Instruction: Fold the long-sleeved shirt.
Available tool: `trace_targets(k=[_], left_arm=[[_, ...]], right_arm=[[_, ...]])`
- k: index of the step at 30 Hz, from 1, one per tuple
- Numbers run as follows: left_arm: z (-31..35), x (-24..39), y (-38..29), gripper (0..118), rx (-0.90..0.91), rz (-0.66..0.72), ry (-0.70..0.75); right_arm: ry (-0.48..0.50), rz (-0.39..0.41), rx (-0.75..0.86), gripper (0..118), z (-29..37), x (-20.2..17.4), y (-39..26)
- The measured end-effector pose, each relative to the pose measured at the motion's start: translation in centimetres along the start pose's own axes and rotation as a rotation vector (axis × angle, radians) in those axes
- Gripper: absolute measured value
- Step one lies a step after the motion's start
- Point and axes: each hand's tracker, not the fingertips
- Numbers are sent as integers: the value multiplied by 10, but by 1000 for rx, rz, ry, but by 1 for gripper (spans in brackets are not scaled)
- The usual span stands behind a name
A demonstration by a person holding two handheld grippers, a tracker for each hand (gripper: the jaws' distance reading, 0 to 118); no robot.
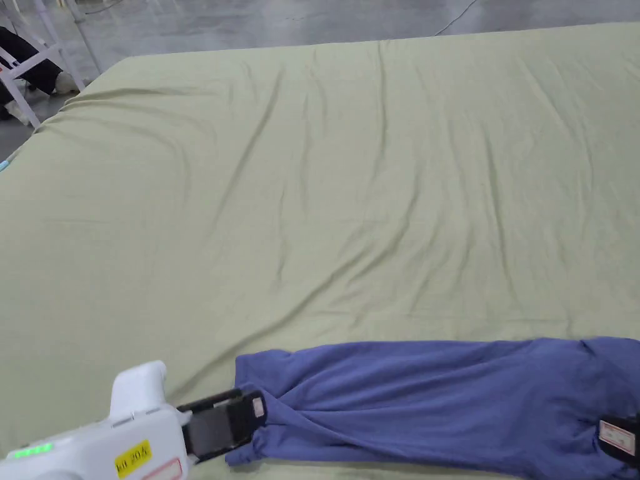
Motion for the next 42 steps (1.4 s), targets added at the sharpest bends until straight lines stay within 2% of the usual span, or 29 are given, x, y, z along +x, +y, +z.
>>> trace_targets(k=[1,2,3,4,5,7,8,9,10,12,19,21,24,25,26,27,28,30,31,32,38,42], left_arm=[[-13,-13,9,116,-44,20,19],[-18,-26,21,116,20,-1,20],[-28,-35,26,116,-49,15,94],[-40,-45,32,115,-82,17,103],[-60,-49,27,114,-109,24,83],[-87,-62,28,109,-208,77,-62],[-101,-69,27,110,-272,141,-163],[-108,-69,23,112,-293,158,-201],[-108,-69,25,117,-229,115,-194],[-111,-69,31,117,-241,117,-216],[-136,-62,34,117,-249,270,-398],[-153,-52,33,117,-295,271,-507],[-165,-36,34,117,-275,195,-493],[-164,-37,34,116,-277,217,-500],[-164,-39,34,106,-279,288,-515],[-160,-43,34,75,-269,320,-521],[-156,-48,32,6,-235,323,-489],[-153,-58,25,6,-176,350,-378],[-151,-60,17,6,-224,339,-425],[-143,-62,15,6,-181,339,-474],[-110,-85,14,6,-32,496,-571],[-87,-90,21,6,-12,497,-602]], right_arm=[[41,1,-1,0,-1,-1,2],[76,2,0,0,-2,-2,4],[96,4,1,0,-3,-3,6],[109,5,1,0,-6,-5,8],[131,4,3,0,-9,-5,8],[175,-9,-3,0,-15,-4,6],[200,-24,-9,0,-21,-5,4],[223,-46,-18,0,-25,-3,2],[241,-70,-29,0,-29,-1,1],[264,-109,-45,0,-38,1,-2],[359,-208,-82,0,-70,4,-4],[377,-225,-85,0,-76,1,-3],[393,-226,-87,0,-78,-6,-1],[389,-218,-88,0,-77,-9,-1],[382,-208,-88,0,-75,-11,-1],[379,-199,-89,0,-73,-12,-1],[375,-188,-91,0,-71,-13,-3],[367,-170,-95,0,-68,-13,-5],[359,-168,-98,0,-67,-13,-5],[348,-168,-102,0,-66,-10,-6],[320,-163,-93,0,-49,-15,1],[299,-148,-70,0,-44,-22,6]])
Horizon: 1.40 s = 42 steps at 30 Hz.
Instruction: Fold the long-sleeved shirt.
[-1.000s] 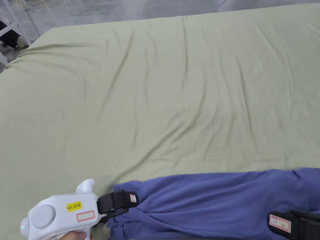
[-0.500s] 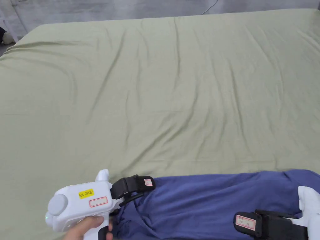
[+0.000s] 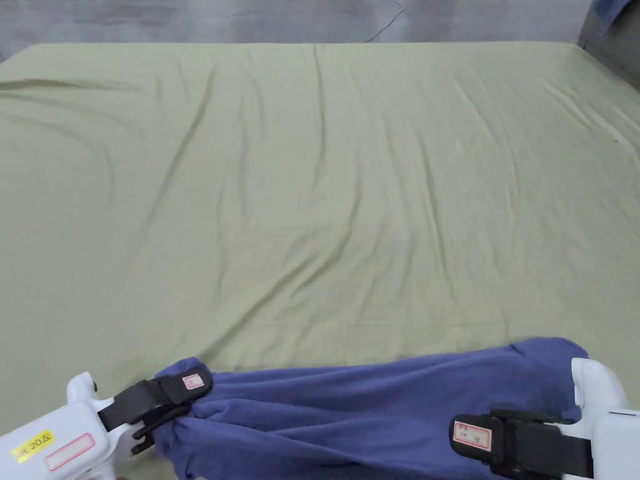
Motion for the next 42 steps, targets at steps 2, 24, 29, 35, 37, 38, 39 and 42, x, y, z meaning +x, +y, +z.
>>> trace_targets(k=[2,24,29,35,37,38,39,42], left_arm=[[10,3,2,6,8,-2,-14],[137,36,49,6,456,129,86],[73,129,-24,6,518,222,74],[-77,181,-106,6,208,187,85],[-130,176,-128,7,83,191,178],[-152,170,-136,10,30,193,213],[-175,161,-142,21,-14,193,239],[-205,159,-153,104,-72,105,319]], right_arm=[[7,-17,19,0,-1,-6,1],[-48,3,53,0,-9,-27,16],[-61,-80,95,0,7,-13,11],[-37,-92,166,0,49,-7,3],[-45,-92,187,0,64,-3,0],[-54,-93,201,0,73,0,-1],[-62,-94,214,0,81,3,-2],[-74,-95,252,0,105,10,-7]])
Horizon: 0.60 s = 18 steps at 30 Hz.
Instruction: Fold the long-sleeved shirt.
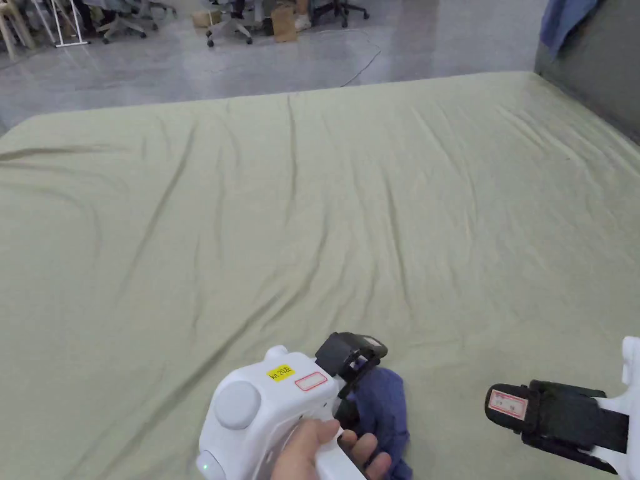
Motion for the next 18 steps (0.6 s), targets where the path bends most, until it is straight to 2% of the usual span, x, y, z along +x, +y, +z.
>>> trace_targets(k=[1,4,6,8,9,10,11,12,13,14,18], left_arm=[[7,6,-6,113,23,-59,-9],[46,30,-6,113,172,-291,-90],[81,48,1,113,187,-457,-57],[119,57,20,112,115,-638,28],[133,63,28,104,45,-721,92],[145,59,30,60,73,-790,176],[158,54,32,7,179,-831,271],[160,50,32,0,278,-863,382],[153,46,34,0,304,-885,504],[144,35,36,0,265,-870,543],[67,-2,28,0,-102,-778,506]], right_arm=[[0,2,9,0,7,3,0],[6,7,36,0,19,13,1],[27,4,46,0,21,15,0],[54,1,46,0,18,14,-1],[64,4,44,0,17,13,-1],[70,7,41,0,14,11,-2],[74,10,36,0,11,9,-3],[79,14,31,0,8,7,-4],[85,19,23,0,5,6,-5],[93,23,16,0,2,5,-6],[98,27,3,0,-6,0,-6]])
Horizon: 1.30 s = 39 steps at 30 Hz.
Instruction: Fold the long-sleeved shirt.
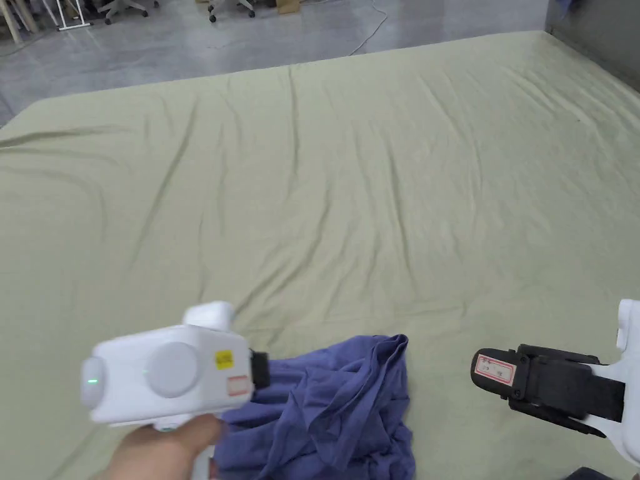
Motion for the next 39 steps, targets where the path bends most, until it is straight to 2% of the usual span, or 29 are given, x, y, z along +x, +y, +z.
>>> trace_targets(k=[2,4,7,8,11,13,16,19,23,27,29,30,32,36,37,38,39], left_arm=[[-42,30,-13,0,-108,-111,-5],[-66,62,-25,0,-184,-142,-39],[-57,112,-37,0,-82,-301,9],[-52,121,-37,0,-62,-308,-55],[-31,120,-28,0,-99,-167,-323],[-15,111,-24,0,-76,-102,-398],[16,69,-12,0,36,-38,-366],[39,9,1,0,107,65,-266],[42,-56,5,0,72,64,-100],[34,-89,-5,0,19,115,-132],[30,-96,-10,0,1,121,-145],[28,-97,-11,0,-2,124,-152],[23,-97,-14,0,-9,123,-172],[12,-95,-12,1,-17,94,-274],[8,-95,-11,32,-17,82,-305],[2,-94,-10,75,-20,67,-314],[-6,-92,-9,113,-39,49,-310]], right_arm=[[-8,1,1,0,0,0,1],[-16,1,5,0,2,0,1],[-31,-3,11,0,8,2,3],[-36,-5,13,0,9,3,4],[-53,-7,16,0,8,5,8],[-72,-2,16,0,3,6,13],[-92,12,6,0,-11,4,19],[-128,51,-67,0,-40,-3,20],[-206,136,-247,0,-102,-8,11],[-349,209,-368,0,-164,0,-1],[-426,203,-445,0,-193,14,-11],[-427,173,-475,0,-201,20,-16],[-361,151,-438,0,-205,22,-17],[-405,180,-442,0,-206,15,-16],[-407,182,-440,0,-207,16,-17],[-407,182,-437,0,-207,15,-17],[-405,182,-433,0,-207,15,-17]])
